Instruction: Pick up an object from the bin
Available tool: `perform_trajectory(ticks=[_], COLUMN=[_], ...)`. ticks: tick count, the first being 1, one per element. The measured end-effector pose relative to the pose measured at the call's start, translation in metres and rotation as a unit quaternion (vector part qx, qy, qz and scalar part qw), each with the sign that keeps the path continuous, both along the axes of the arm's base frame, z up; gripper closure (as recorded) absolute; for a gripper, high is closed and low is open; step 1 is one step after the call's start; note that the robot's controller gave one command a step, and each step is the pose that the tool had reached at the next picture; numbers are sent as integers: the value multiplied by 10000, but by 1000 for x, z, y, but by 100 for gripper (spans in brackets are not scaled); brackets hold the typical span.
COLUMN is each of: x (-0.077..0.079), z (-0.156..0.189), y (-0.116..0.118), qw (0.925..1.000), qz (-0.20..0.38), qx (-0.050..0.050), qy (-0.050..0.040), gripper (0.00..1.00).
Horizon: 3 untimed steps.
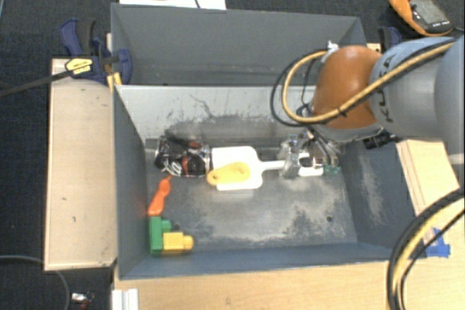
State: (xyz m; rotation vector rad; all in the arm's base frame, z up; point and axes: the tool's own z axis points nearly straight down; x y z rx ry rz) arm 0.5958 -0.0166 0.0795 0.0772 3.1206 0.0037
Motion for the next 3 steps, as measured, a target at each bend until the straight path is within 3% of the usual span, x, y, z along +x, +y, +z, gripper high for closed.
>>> perform_trajectory(ticks=[1,2,3], x=[-1,-1,0], z=[38,55,101], y=[0,0,0], qw=[10000,10000,10000], qz=[3,3,6], qx=[-1,2,0], qy=[13,11,4], gripper=[100,100,100])
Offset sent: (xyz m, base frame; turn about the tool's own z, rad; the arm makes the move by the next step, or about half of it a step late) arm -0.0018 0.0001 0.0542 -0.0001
